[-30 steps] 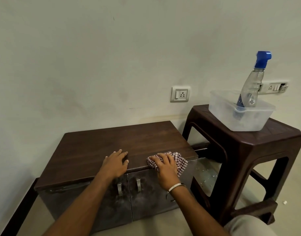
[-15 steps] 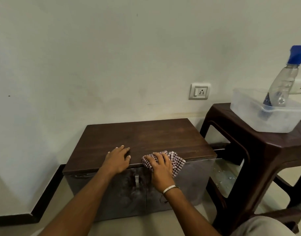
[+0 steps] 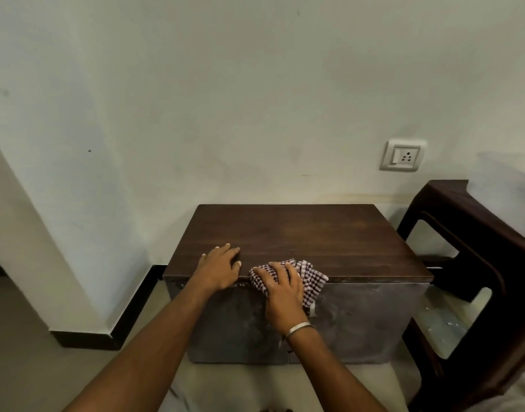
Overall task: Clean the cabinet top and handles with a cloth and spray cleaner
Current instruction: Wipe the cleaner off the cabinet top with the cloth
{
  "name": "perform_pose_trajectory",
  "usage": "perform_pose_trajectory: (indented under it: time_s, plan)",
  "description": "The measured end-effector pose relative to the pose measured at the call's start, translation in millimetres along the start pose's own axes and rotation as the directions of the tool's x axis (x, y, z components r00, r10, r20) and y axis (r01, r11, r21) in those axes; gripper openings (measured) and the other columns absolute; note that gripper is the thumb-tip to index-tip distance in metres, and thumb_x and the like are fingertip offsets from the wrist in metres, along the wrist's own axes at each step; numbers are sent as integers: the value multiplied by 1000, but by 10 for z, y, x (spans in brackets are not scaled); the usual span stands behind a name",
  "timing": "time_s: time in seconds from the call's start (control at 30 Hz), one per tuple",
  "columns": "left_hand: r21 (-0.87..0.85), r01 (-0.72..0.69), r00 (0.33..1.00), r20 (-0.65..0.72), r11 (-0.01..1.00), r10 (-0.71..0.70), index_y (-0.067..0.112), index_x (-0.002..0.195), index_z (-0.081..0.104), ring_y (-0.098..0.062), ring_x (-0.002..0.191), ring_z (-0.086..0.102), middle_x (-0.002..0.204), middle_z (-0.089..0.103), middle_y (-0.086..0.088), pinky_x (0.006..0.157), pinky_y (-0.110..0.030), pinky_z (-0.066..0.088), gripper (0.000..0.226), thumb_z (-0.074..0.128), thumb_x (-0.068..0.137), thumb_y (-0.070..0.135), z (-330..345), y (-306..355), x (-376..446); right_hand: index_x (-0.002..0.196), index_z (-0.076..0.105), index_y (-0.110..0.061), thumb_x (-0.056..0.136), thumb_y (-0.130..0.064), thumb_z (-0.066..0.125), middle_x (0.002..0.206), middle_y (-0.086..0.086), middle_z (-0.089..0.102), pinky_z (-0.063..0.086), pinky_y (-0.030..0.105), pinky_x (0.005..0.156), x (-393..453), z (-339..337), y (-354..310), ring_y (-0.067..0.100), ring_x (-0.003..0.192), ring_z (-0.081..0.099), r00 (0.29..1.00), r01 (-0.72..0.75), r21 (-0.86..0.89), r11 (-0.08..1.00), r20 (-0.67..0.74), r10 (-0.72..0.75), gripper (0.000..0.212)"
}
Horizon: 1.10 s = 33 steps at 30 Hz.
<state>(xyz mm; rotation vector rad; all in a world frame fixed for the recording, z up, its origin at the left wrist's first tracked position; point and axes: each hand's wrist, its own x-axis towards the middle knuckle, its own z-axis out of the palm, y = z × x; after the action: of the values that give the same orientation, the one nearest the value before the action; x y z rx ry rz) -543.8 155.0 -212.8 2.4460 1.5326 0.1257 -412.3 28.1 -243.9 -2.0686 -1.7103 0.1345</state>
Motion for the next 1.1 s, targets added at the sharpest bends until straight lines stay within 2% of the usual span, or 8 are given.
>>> perform_pose_trajectory:
  time_s: [0.27,0.5,0.67,1.1]
  plan:
    - [5,64,998,-29,998,-64,26,152,30,-25,149,16,162,20,0,120,-50,14,53,38,101,40,-69,-408,-20,143,29,-42,90,-7,43,156,-2,17,5,47,118,52,182,-367,28,145,-1,997,63,19,998,32,-63,65]
    - [29,104,994,-36,994,-103,25,152,30,-25,148,20,161,21,-1,120,-44,21,53,37,102,40,-123,-725,12,142,34,-37,92,-8,44,156,2,20,4,47,116,75,336,-692,32,145,2,987,158,48,986,31,-159,59]
    - [-13,99,994,-38,995,-99,22,151,32,-22,147,23,161,23,-3,120,-40,22,51,39,102,35,-174,-915,8,143,33,-36,88,-5,49,156,2,18,1,48,116,108,431,-870,32,145,0,977,207,48,977,44,-209,65]
    - [-92,65,997,-38,994,-69,21,149,36,-22,145,29,159,27,-3,120,-37,24,47,42,103,27,-233,-1073,117,145,29,-34,95,-12,46,156,1,14,-4,47,117,253,507,-1169,31,145,-2,955,282,42,959,90,-284,57]
